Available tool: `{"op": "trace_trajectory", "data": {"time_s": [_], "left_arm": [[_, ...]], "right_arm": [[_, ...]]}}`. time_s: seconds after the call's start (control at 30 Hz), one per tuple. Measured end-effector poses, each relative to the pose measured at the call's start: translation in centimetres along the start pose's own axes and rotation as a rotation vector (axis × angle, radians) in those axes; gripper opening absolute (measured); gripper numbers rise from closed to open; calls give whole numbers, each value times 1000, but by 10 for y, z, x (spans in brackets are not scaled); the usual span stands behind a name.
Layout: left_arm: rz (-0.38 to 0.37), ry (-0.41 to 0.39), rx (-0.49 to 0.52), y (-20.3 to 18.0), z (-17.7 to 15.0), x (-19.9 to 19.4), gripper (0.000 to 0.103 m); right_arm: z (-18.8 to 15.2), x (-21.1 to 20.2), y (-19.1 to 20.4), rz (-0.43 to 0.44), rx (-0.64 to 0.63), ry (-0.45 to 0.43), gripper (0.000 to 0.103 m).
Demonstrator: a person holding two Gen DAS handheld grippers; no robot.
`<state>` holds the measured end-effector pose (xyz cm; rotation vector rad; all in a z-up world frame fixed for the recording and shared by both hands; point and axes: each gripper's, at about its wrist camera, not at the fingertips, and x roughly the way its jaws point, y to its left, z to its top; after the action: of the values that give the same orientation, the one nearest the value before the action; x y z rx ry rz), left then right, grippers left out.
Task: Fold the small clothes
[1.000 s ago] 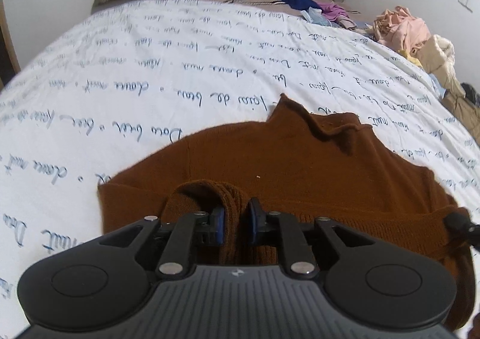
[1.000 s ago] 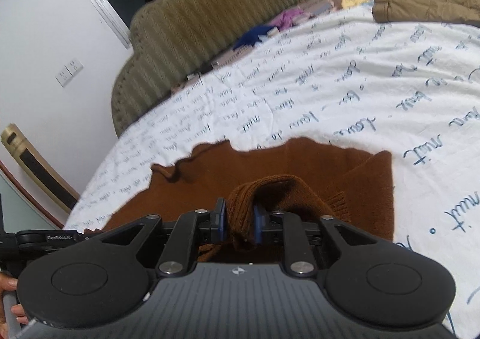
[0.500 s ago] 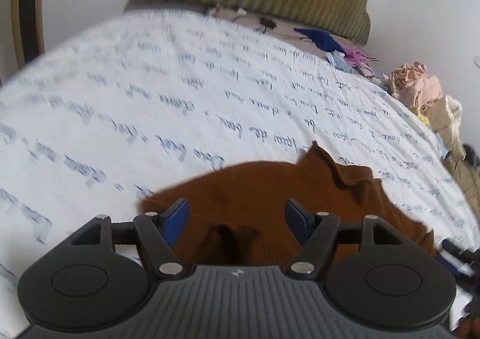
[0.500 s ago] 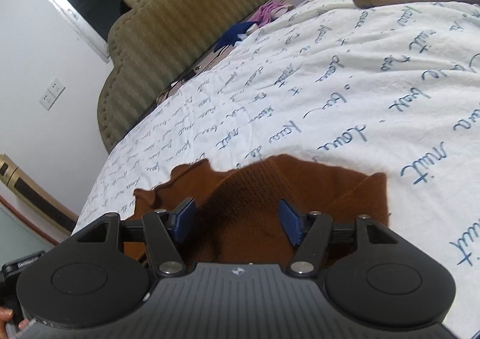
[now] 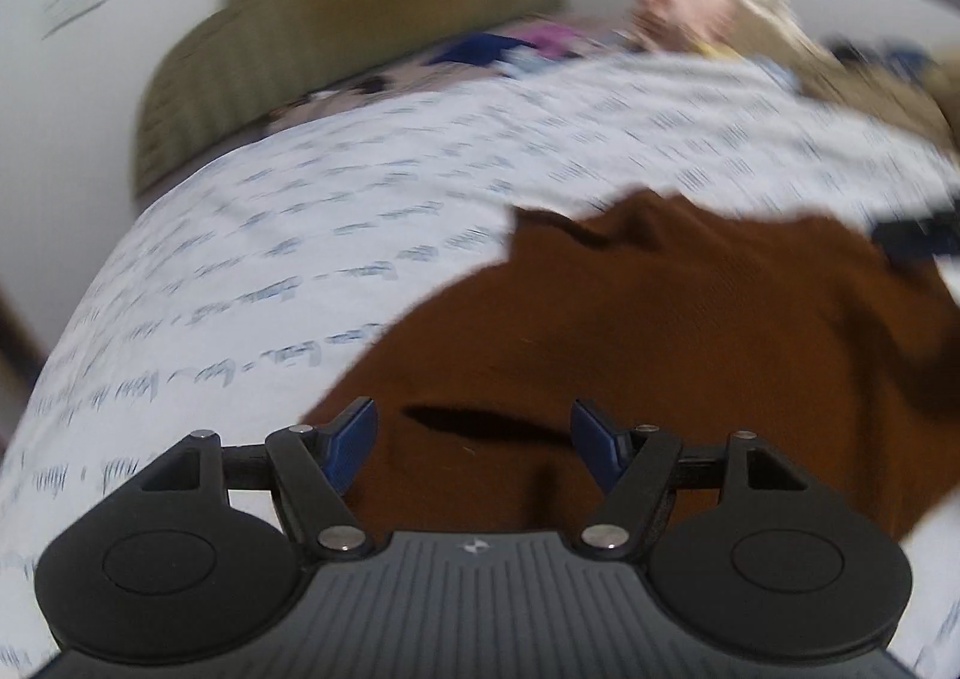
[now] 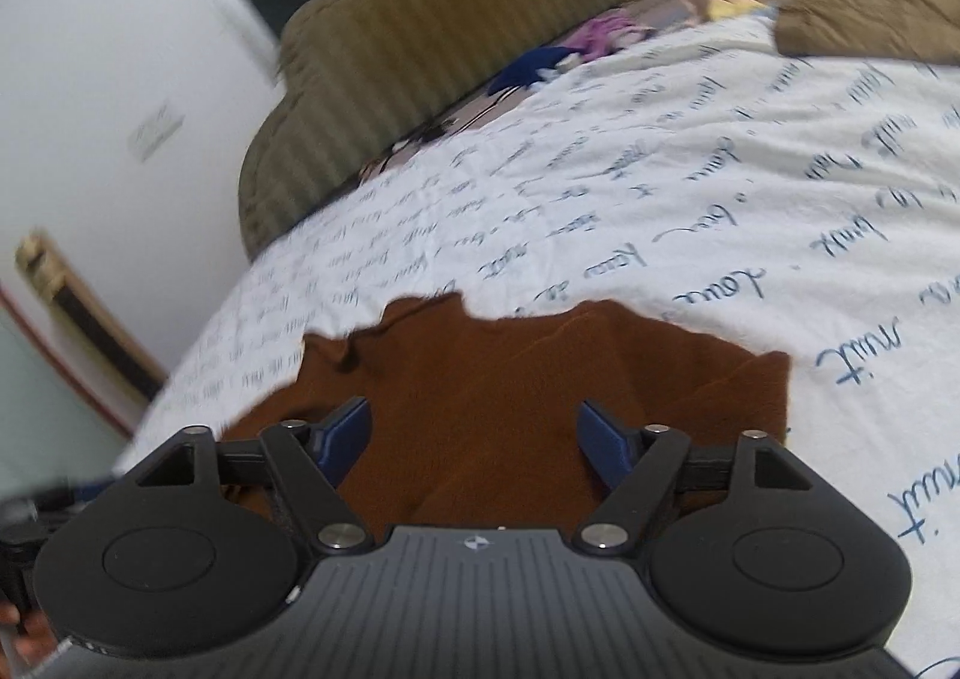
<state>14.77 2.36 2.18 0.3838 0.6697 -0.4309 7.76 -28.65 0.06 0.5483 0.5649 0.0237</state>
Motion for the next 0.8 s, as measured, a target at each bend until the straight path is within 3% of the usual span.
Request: {"op": "trace_trajectory", "data": {"time_s": [0.07, 0.13, 0.2, 0.27, 0.33, 0.4, 0.53, 0.7, 0.8], "left_arm": [[90, -13, 68, -12, 0, 8, 71], [220, 17, 69, -13, 5, 25, 72], [344, 85, -11, 1, 12, 43, 72], [399, 143, -147, 26, 14, 48, 72], [335, 136, -270, 50, 10, 37, 72], [291, 112, -311, 63, 2, 22, 72], [285, 80, -275, 64, -14, -8, 72], [75, 87, -263, 51, -44, -33, 72], [22, 105, -267, 45, -65, -39, 72]], "right_arm": [[-2, 3, 8, -12, -55, 25, 77], [-4, 7, 14, -6, -81, 54, 80], [-7, 9, 16, -21, -92, 67, 82], [-8, 6, 17, -99, -117, 53, 82], [-7, -3, 16, -164, -142, 23, 82], [-7, -17, 12, -164, -150, -6, 84], [-12, -48, 1, -131, -128, -53, 90], [-35, -78, -9, -80, -100, -34, 90], [-51, -93, -14, -36, -71, -3, 89]]}}
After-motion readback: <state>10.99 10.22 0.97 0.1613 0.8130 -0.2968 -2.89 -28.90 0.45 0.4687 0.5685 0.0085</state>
